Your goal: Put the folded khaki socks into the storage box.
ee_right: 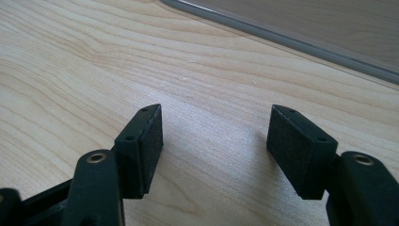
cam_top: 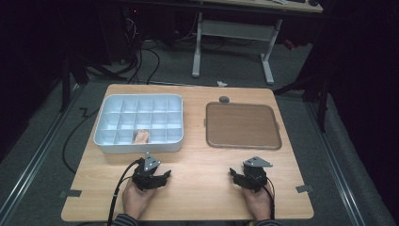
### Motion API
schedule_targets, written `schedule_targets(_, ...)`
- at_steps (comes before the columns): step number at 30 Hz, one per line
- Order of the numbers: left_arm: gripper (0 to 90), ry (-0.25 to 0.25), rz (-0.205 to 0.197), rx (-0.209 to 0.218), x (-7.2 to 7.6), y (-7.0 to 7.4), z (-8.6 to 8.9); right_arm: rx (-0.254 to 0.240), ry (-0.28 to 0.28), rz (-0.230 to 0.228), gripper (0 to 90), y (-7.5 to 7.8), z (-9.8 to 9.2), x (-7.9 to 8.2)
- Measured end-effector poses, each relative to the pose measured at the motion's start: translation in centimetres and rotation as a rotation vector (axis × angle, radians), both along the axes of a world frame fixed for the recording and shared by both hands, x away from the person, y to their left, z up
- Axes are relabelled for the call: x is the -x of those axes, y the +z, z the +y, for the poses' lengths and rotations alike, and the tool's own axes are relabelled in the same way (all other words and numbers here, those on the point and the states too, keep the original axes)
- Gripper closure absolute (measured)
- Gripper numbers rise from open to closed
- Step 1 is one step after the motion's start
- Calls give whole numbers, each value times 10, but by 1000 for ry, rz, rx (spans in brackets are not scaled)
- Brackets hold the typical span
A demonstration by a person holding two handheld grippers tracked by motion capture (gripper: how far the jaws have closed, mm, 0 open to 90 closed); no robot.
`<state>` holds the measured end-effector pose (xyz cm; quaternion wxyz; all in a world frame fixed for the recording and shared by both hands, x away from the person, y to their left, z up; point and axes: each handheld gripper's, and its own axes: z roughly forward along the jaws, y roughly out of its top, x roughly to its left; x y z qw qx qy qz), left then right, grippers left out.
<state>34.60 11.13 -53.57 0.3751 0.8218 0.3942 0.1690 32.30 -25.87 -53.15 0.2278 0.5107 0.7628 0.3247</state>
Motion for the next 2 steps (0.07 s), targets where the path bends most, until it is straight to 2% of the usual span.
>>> schedule_targets(2,341,-3,1,-5,0,0,0,0,0,0,364,0,0,0)
